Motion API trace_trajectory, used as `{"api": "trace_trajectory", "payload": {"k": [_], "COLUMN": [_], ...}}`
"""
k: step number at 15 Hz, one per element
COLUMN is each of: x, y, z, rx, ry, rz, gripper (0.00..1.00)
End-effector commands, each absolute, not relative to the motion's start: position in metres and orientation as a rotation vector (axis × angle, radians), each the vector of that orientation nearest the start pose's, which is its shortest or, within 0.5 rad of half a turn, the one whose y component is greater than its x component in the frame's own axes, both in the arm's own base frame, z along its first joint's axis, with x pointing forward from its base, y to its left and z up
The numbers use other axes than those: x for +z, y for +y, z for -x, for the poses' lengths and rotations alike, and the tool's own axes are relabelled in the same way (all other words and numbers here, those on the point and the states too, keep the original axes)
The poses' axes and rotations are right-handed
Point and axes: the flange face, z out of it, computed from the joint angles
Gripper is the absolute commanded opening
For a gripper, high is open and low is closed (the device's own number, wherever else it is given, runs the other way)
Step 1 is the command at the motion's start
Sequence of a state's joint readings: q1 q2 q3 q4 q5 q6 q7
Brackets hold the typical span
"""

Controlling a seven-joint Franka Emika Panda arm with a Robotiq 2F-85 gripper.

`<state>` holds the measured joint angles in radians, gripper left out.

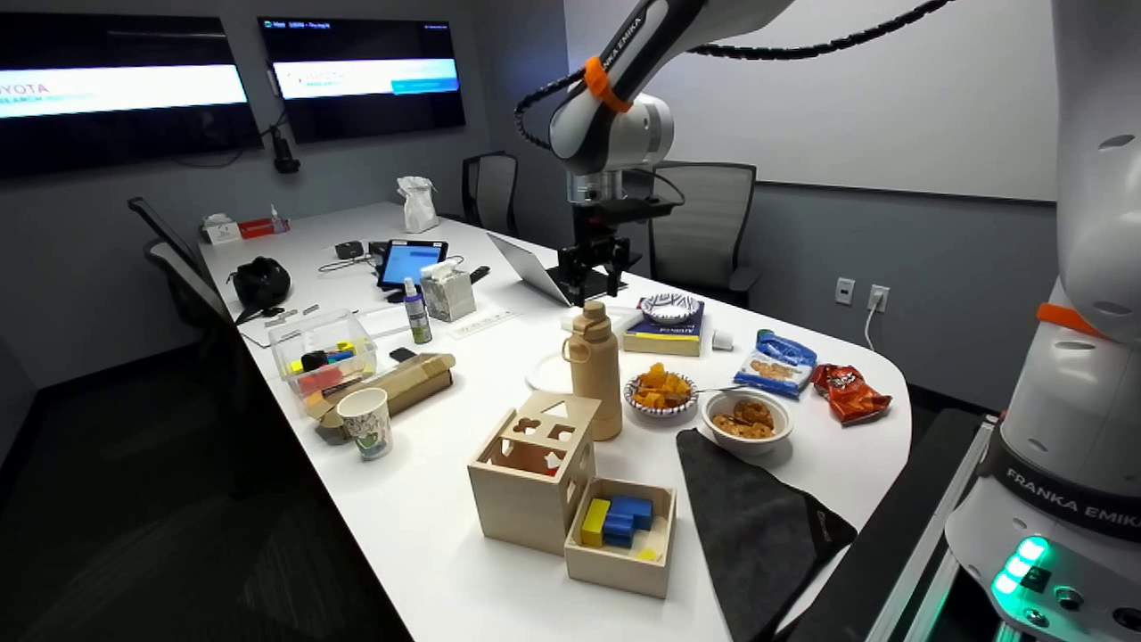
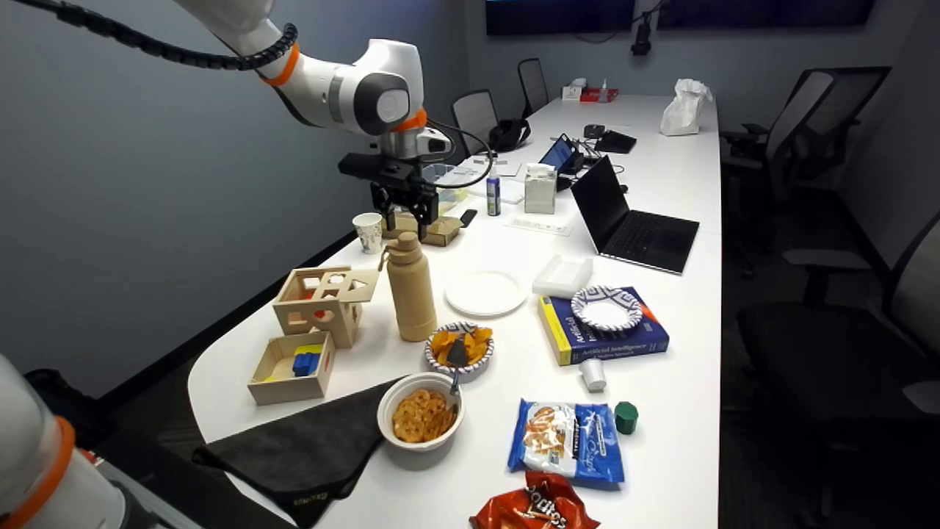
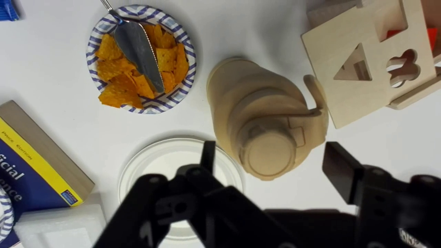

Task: Twist the lid on the bottle

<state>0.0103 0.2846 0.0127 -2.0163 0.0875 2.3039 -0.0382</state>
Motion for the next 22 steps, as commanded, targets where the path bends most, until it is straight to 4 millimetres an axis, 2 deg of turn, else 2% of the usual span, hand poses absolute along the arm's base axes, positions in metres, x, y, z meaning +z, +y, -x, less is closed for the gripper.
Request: {"api": "trace_trajectory", "payload": {"k": [1,8,10,11,12,15,18,20,21,22], "x": [0.311,0.304,0.303,0.302,0.301,0.298,0.298,0.298,0.298,0.298], "y": [0.025,0.030,0.030,0.030,0.029,0.027,0.025,0.024,0.024,0.024], "z": [-0.599,-0.597,-0.598,-0.599,-0.600,-0.604,-0.609,-0.612,-0.613,-0.615], "rx": [0.054,0.079,0.074,0.072,0.072,0.072,0.068,0.061,0.059,0.059], "ry": [-0.044,-0.070,-0.071,-0.071,-0.070,-0.061,-0.056,-0.053,-0.052,-0.051], "rz": [3.092,3.093,3.095,3.095,3.095,3.094,3.094,3.095,3.095,3.095], "gripper": [1.00,1.00,0.84,0.65,0.59,0.65,0.83,0.91,0.87,0.75]}}
